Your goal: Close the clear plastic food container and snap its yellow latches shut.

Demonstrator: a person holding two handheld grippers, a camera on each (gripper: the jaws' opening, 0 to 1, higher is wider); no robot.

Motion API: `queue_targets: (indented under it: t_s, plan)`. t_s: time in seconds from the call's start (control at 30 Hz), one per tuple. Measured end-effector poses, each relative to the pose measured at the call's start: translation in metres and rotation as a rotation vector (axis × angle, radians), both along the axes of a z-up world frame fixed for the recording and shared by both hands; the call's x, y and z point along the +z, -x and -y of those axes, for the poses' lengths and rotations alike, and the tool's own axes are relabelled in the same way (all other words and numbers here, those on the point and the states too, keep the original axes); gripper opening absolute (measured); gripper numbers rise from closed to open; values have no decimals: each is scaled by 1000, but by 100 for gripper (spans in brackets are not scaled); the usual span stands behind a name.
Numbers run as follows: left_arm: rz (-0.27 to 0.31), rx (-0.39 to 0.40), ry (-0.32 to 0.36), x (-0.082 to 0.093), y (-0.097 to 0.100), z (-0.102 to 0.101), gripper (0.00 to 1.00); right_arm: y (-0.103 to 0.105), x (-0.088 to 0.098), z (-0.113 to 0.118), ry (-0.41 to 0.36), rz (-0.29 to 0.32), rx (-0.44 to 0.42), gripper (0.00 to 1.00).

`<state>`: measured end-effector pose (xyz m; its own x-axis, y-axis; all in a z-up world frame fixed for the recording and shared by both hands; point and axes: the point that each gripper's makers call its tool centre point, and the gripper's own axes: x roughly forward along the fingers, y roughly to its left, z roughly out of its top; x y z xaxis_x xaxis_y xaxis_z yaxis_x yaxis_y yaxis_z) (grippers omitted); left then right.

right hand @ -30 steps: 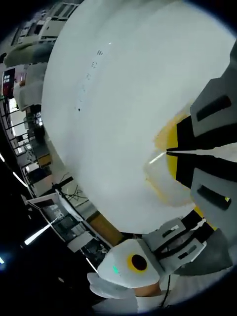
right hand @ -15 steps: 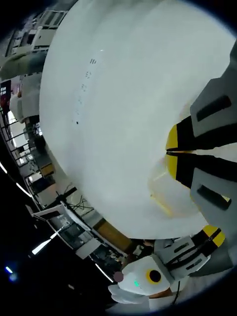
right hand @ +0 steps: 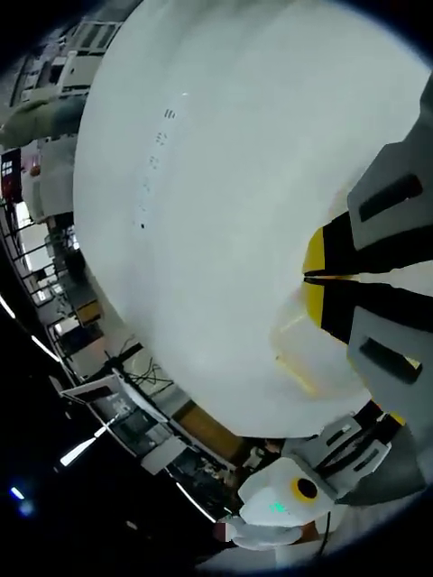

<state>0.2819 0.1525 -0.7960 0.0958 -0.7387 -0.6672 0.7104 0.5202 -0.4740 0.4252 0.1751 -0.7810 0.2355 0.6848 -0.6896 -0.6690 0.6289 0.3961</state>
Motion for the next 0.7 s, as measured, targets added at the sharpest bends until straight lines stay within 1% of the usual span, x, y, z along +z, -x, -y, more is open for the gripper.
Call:
queue_targets:
  t_s: [0.07, 0.13, 0.2, 0.23, 0.27, 0.3, 0.37, 0.4, 0.43, 0.47, 0.5, 0.53, 0.57, 0.6, 0.63, 0.67, 0.7]
  plan:
    - [4, 1, -11, -1, 1, -1, 0, 1, 0, 0, 5, -2, 3, 0]
    - [20, -14, -12, 3, 2, -3, 0, 1, 1, 2, 32, 13, 22, 0]
    - [56, -45, 5, 12, 3, -3, 0, 2, 3, 3, 38, 26, 47, 0]
    - [81, -85, 22, 18, 6, -3, 0, 1, 4, 3, 39, 34, 65, 0]
    - [81, -114, 42, 23, 10, -1, 0, 0, 6, 4, 42, 45, 84, 0]
    - [101, -134, 81, 29, 12, 0, 2, 0, 7, 4, 46, 56, 100, 0]
    - [153, -135, 121, 39, 8, 2, 8, 3, 10, 6, 67, 73, 161, 2]
    - [174, -142, 131, 42, 6, 2, 10, 4, 11, 7, 79, 88, 187, 4]
    - [202, -143, 132, 45, 3, 2, 13, 7, 14, 7, 92, 107, 230, 6]
    - [241, -145, 130, 48, -2, 2, 16, 9, 16, 7, 96, 115, 261, 8]
    - [293, -149, 120, 50, -7, 1, 19, 14, 19, 5, 98, 115, 304, 11]
    - [378, -162, 96, 52, -16, 1, 23, 19, 20, 5, 99, 108, 338, 14]
    - [440, -177, 83, 54, -21, 1, 27, 22, 21, 4, 105, 106, 359, 18]
    - [512, -209, 56, 54, -25, 2, 32, 26, 21, 3, 118, 117, 404, 24]
    - [545, -229, 36, 53, -27, 3, 36, 30, 21, 3, 130, 120, 439, 27]
    - [584, -250, -8, 48, -31, 3, 38, 34, 19, 2, 147, 114, 471, 30]
    - [607, -270, -50, 43, -32, 1, 39, 36, 17, 3, 164, 108, 490, 33]
